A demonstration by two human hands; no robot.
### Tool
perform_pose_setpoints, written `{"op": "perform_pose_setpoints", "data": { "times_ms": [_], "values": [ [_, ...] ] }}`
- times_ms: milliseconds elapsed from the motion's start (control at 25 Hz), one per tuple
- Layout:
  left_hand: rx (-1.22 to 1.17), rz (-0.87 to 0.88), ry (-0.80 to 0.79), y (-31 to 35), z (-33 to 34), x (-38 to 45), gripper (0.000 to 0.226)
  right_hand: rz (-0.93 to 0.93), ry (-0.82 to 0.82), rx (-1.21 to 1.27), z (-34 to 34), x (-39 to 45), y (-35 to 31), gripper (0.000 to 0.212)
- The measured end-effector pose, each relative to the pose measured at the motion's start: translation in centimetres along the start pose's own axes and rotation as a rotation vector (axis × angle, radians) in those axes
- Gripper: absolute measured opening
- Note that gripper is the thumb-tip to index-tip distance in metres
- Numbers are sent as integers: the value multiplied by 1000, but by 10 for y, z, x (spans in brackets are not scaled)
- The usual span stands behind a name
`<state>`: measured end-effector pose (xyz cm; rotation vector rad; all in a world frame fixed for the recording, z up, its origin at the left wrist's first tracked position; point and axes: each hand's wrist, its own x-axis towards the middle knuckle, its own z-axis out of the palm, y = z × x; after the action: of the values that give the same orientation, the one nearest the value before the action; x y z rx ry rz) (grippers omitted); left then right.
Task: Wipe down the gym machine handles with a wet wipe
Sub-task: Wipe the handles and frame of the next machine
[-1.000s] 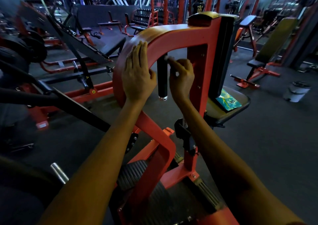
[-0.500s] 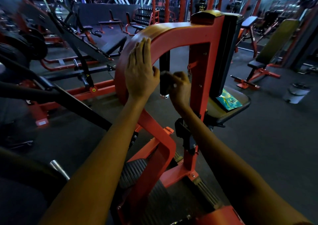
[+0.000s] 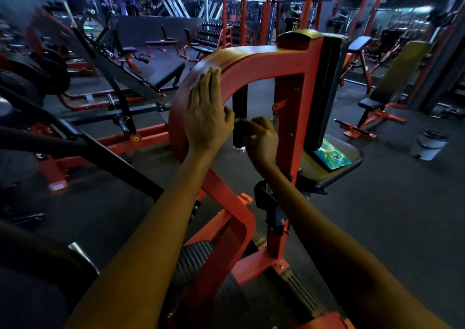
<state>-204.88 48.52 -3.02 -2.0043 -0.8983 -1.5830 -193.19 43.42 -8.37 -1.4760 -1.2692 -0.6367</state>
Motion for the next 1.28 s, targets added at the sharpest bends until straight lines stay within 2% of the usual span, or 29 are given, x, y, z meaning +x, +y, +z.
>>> {"op": "perform_pose_setpoints", "data": {
  "times_ms": [80, 160, 320, 400, 480, 680, 760, 880, 1040, 1120, 1280],
  "values": [
    [-8, -22, 6, 1, 0, 1, 66, 37, 145, -43, -3, 32, -9, 26],
    [-19, -39, 0, 3, -1, 2, 67, 75, 185, -51, -2, 58, -13, 28],
    [-41, -44, -3, 3, 0, 1, 66, 95, 102, 95, 12, 29, -8, 33],
    [-39, -45, -3, 3, 0, 2, 66, 85, -9, 102, 9, 4, 1, 30],
    [-39, -49, -7, 3, 0, 2, 66, 111, -53, 90, 2, -1, 4, 27],
    [-24, -51, 7, 3, -1, 3, 66, 287, 229, 230, 2, 58, -22, 25],
    [-34, -55, 15, 4, -1, 2, 65, 298, 176, 234, 5, 61, -24, 17],
    [-26, -52, 17, 4, 0, 3, 64, 230, 77, 148, 17, 25, -5, 19],
    [-21, -58, 28, 4, 0, 2, 64, 377, -87, 127, 9, -17, 11, 20],
    [-25, -58, 32, 4, 0, 2, 63, 409, -40, 180, 3, 3, 5, 22],
    [-28, -58, 33, 4, -1, 2, 61, 343, 150, 210, 5, 52, -12, 25]
  ]
}}
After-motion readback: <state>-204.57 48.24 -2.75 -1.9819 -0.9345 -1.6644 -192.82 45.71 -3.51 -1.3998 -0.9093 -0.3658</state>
